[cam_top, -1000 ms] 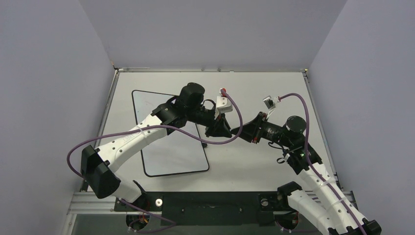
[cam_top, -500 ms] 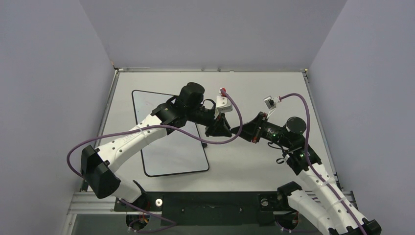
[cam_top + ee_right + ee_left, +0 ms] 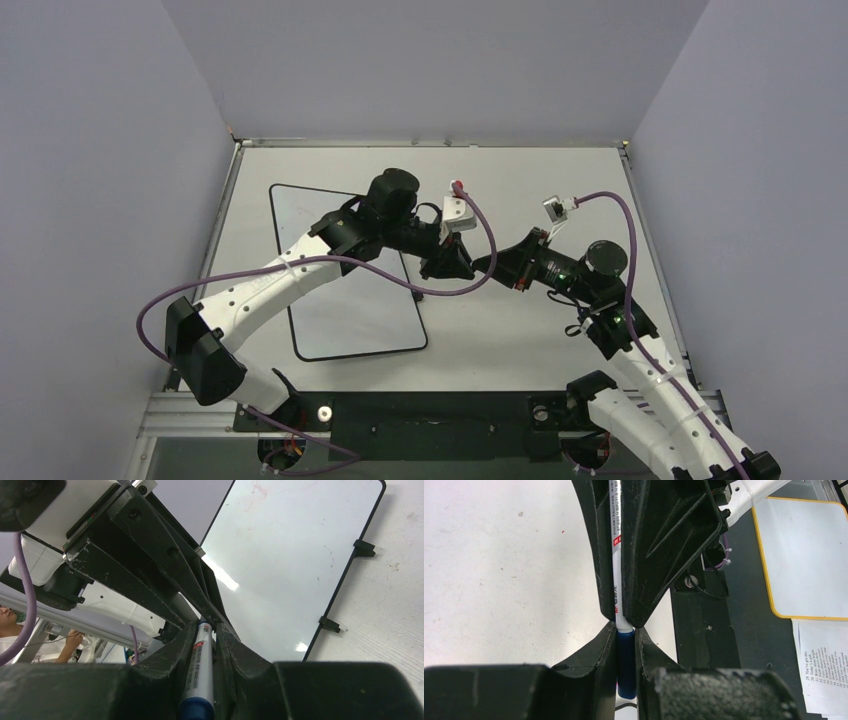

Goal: Write a sentence on the whiteboard
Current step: Pass from the left arm to the right, then open the pen cap from the whiteboard marker.

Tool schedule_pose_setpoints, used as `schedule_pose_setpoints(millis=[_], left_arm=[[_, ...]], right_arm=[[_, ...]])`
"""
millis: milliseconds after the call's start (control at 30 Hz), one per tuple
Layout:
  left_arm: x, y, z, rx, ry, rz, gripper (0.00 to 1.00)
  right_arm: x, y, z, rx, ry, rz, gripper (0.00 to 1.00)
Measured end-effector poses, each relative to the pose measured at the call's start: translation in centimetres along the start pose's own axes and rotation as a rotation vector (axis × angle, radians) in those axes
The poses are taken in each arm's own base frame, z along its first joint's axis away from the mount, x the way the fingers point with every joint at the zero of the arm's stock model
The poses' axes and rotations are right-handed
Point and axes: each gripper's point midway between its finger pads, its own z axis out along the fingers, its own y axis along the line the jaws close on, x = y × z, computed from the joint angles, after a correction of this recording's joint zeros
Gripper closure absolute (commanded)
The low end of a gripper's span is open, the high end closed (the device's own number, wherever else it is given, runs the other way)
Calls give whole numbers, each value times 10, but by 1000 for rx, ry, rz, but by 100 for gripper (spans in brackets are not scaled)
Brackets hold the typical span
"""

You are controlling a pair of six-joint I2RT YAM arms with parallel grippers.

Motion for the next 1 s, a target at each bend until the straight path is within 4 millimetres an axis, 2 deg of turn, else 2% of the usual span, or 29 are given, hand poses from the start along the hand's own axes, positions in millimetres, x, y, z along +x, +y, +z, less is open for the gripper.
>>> schedule_pose_setpoints(millis=[100, 133, 167, 200, 300, 333, 367, 400, 433, 633, 833, 1000], left_arm=[[2, -2, 1, 3, 7, -3, 100], [2, -2, 1, 3, 10, -4, 100], [3, -2, 1, 2, 11, -4, 100], [3, -1, 1, 0, 12, -4, 100], [3, -1, 1, -2, 13, -5, 100], [3, 0, 1, -5, 13, -5, 86], [3, 0, 1, -7, 14, -4, 77], [4, 1, 2, -14, 15, -4, 62], [4, 3, 2, -27, 18, -1, 56], [6, 14, -1, -116, 32, 5, 54], [-2, 16, -16, -187, 11, 30, 54], [-5, 17, -19, -210, -7, 43, 56]], right_arm=[[-1, -2, 1, 6, -3, 3, 83], [-1, -2, 1, 6, -3, 3, 87], [-1, -2, 1, 6, -5, 2, 96], [-1, -1, 1, 4, -6, 3, 99], [-1, -2, 1, 6, -6, 1, 100], [-1, -2, 1, 6, -6, -1, 100], [-1, -2, 1, 7, -6, -2, 100], [-1, -3, 1, 9, -7, -4, 100], [-1, -4, 1, 15, -7, -3, 100], [-1, -14, 0, 68, -14, 7, 100], [-7, -10, -1, 75, -34, -4, 100], [-10, -6, -1, 69, -40, -10, 100]])
